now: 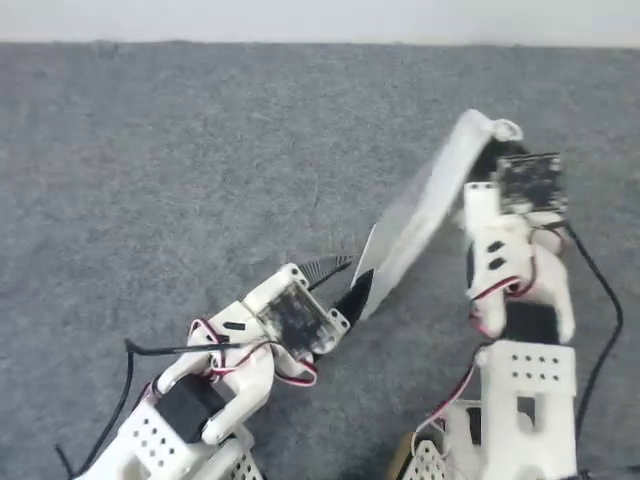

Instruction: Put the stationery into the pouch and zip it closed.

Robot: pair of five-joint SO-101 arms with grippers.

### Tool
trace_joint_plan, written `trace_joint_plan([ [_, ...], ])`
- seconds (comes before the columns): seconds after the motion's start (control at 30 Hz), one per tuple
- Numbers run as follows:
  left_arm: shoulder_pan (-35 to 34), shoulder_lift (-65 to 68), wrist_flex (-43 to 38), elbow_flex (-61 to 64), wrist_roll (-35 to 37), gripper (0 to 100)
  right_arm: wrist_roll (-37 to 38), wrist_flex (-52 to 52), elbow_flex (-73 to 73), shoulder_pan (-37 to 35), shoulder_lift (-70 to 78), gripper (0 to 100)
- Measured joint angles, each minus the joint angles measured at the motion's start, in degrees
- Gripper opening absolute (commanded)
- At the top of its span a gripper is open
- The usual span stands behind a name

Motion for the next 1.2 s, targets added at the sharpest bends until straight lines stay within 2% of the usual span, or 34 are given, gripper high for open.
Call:
trace_joint_plan([
  [0.13, -6.9, 0.0, 0.0, -0.1, 7.1, 21, 1.1, 4.1, -0.3, -5.3, -0.4, 2.4],
  [0.3, -14.9, 0.0, 0.0, -2.5, 15.1, 23, 1.1, 7.1, -0.4, -9.9, -1.2, 16.8],
  [0.43, -20.0, 0.0, 0.0, -3.3, 18.9, 23, 1.3, 11.7, 1.5, -13.2, 0.4, 25.3],
  [0.67, -24.2, 0.0, 0.0, -3.4, 20.0, 23, 1.3, 10.0, 5.6, -16.8, 0.4, 26.0],
  [1.0, -28.9, 0.0, 0.0, -3.4, 20.0, 23, 1.3, 9.7, 7.4, -17.4, 0.4, 26.0],
  [1.2, -36.7, 0.0, 0.0, -3.4, 22.4, 23, 1.3, 9.7, 7.4, -17.7, 0.4, 26.0],
])
